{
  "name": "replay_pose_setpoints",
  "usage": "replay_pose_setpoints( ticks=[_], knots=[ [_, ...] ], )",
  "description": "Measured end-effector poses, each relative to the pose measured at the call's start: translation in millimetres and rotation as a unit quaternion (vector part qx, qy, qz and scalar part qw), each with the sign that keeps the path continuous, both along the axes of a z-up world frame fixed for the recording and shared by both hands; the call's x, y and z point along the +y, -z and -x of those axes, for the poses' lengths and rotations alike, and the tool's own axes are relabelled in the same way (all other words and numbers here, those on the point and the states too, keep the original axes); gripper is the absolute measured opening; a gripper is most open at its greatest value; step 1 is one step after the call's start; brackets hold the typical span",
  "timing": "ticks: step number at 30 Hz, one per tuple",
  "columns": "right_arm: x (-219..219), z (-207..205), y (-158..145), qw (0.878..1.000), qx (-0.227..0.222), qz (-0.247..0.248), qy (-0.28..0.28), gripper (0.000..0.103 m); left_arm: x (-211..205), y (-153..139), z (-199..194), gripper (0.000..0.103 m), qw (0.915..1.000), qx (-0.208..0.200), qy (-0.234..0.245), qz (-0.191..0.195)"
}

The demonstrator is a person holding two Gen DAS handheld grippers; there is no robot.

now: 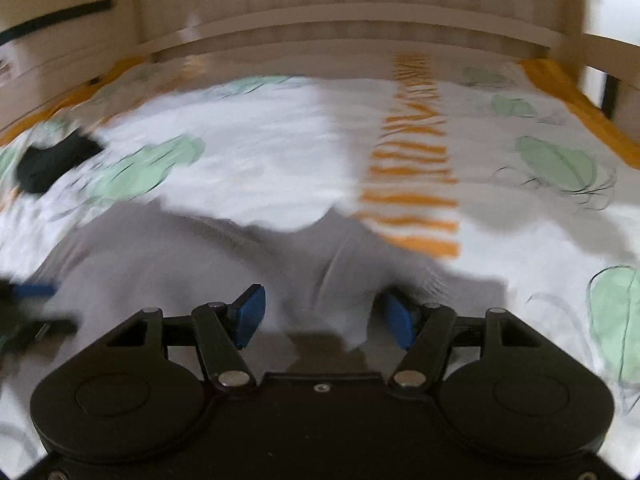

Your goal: Fold large clothes

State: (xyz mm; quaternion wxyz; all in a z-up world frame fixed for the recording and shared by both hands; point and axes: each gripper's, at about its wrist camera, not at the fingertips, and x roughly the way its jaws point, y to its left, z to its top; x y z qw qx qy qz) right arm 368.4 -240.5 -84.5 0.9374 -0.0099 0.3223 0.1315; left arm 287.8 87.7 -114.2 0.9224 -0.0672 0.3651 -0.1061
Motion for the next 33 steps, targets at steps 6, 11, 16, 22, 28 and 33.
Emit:
replay_pose_setpoints(
  ticks=[6,11,16,22,28,33],
  knots=[
    [-37,13,-7,0.997,0.002,-0.055,0.047,0.069,1,-2,0,0.102,1.0,0.002,0.003,-0.001],
    [-64,53,-4,0.996,0.022,-0.076,0.05,0.074,6,-11,16,0.102,0.9999,0.007,0.013,0.006],
    [-91,99,18,0.989,0.061,-0.106,0.079,0.075,11,-8,55,0.102,0.9998,0.015,0.012,0.005],
    [-105,141,34,0.979,0.085,-0.16,0.097,0.082,16,-6,96,0.102,0.9999,0.007,-0.001,0.012],
    [-109,154,37,0.966,0.097,-0.218,0.103,0.087,20,-10,108,0.102,0.9982,0.009,-0.036,0.047],
    [-110,159,40,0.957,0.096,-0.251,0.106,0.092,34,-3,113,0.102,0.9876,0.018,-0.084,0.131]
  ],
)
